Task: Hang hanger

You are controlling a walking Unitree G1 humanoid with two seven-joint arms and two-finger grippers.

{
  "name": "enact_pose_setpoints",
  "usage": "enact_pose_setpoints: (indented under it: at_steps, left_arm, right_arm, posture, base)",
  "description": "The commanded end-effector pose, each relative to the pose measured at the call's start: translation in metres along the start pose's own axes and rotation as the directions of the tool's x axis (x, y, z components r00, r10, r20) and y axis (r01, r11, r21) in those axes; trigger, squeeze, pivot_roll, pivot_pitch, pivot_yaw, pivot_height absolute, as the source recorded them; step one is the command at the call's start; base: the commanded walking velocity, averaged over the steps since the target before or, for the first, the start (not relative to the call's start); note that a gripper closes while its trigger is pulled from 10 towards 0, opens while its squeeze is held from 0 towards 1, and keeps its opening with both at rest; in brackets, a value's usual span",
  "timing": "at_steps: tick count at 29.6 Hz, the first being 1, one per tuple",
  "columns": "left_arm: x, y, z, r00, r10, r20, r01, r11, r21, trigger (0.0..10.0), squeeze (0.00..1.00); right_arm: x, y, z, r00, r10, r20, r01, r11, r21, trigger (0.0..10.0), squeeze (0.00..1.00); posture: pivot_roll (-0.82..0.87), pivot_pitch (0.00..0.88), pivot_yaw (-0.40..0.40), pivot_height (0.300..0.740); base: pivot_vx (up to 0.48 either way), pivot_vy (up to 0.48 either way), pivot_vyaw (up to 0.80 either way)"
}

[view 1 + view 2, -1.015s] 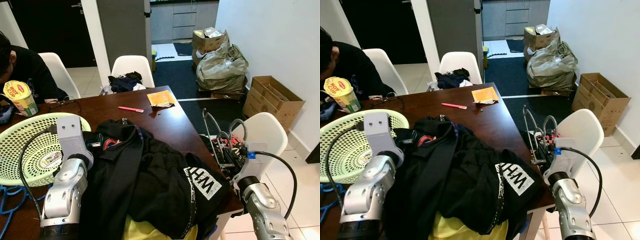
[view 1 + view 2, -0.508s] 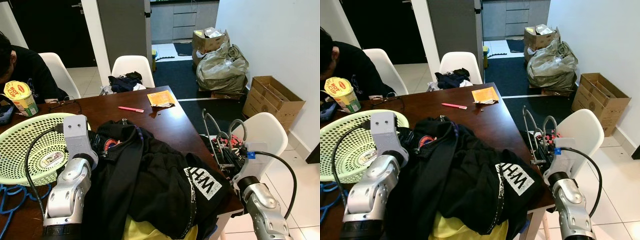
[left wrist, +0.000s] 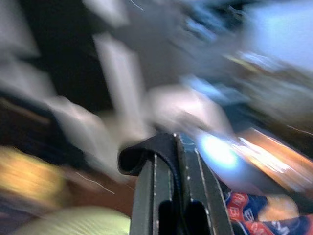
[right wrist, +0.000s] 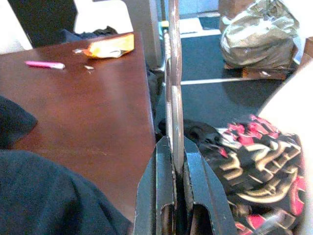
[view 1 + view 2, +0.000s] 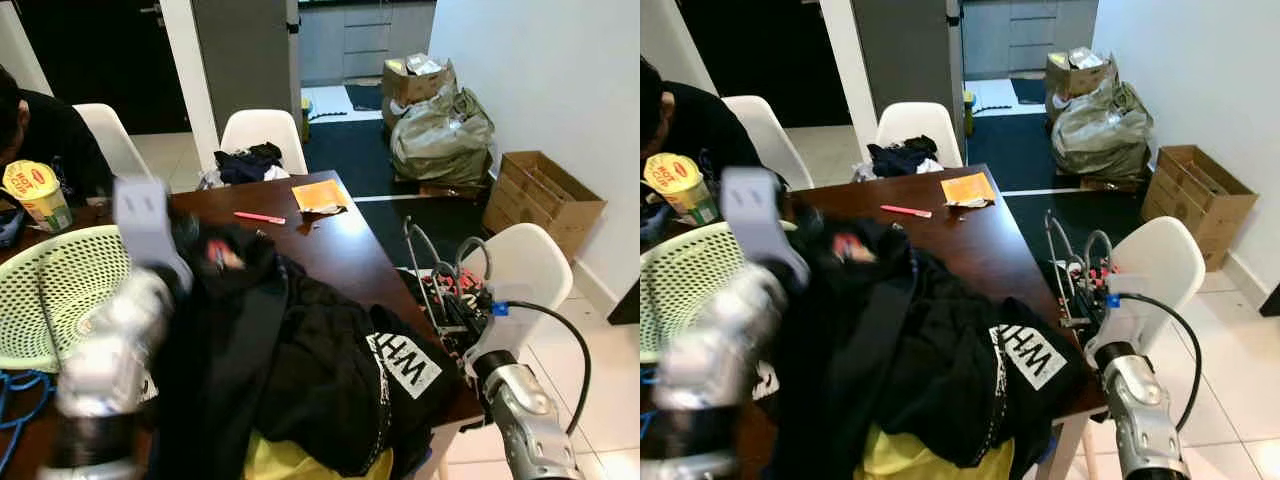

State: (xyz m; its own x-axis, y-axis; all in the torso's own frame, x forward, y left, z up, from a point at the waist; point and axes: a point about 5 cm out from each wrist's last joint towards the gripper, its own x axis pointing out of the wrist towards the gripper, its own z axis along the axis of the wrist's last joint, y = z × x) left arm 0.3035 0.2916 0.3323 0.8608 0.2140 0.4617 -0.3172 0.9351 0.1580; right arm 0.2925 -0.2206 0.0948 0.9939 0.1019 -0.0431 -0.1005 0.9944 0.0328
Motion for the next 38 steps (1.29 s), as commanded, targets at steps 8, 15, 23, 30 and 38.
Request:
enact_pose_setpoints:
  at_steps: [8, 15, 23, 30, 38]
  left_arm:
    - [0.011, 0.102, 0.031, 0.952, 0.28, 0.125, -0.303, 0.92, 0.248, 0.0, 0.0]
    - [-0.005, 0.104, -0.025, 0.948, 0.307, -0.084, -0.282, 0.932, 0.227, 0.0, 0.0]
    - [-0.012, 0.055, -0.087, 0.956, 0.1, -0.275, -0.055, 0.985, 0.166, 10.0, 0.0]
    - [-0.029, 0.001, -0.123, 0.861, -0.196, -0.469, 0.283, 0.952, 0.12, 10.0, 0.0]
    - [-0.054, -0.017, -0.119, 0.655, -0.373, -0.657, 0.646, 0.727, 0.232, 10.0, 1.0]
  right_arm:
    - [-0.002, 0.002, -0.007, 0.999, 0.018, -0.036, -0.018, 1.0, 0.018, 10.0, 0.0]
    - [-0.004, 0.001, -0.006, 0.999, 0.012, -0.036, -0.011, 1.0, 0.016, 10.0, 0.0]
    - [-0.005, 0.0, -0.006, 0.999, 0.017, -0.041, -0.017, 1.0, 0.012, 10.0, 0.0]
    - [-0.006, 0.0, -0.006, 0.999, 0.014, -0.044, -0.013, 1.0, 0.015, 10.0, 0.0]
    - [-0.007, -0.001, -0.006, 0.999, 0.011, -0.048, -0.01, 1.0, 0.026, 10.0, 0.0]
  posture:
    - [0.01, 0.0, 0.021, 0.74]
    - [0.0, 0.0, 0.018, 0.74]
    - [0.0, 0.0, 0.016, 0.74]
    - [-0.01, 0.006, 0.023, 0.74]
    - [-0.01, 0.007, 0.022, 0.74]
  base:
    - [0.0, 0.0, 0.0]
    - [0.0, 0.0, 0.0]
    - [0.0, 0.0, 0.0]
    - [0.0, 0.0, 0.0]
    - [0.0, 0.0, 0.0]
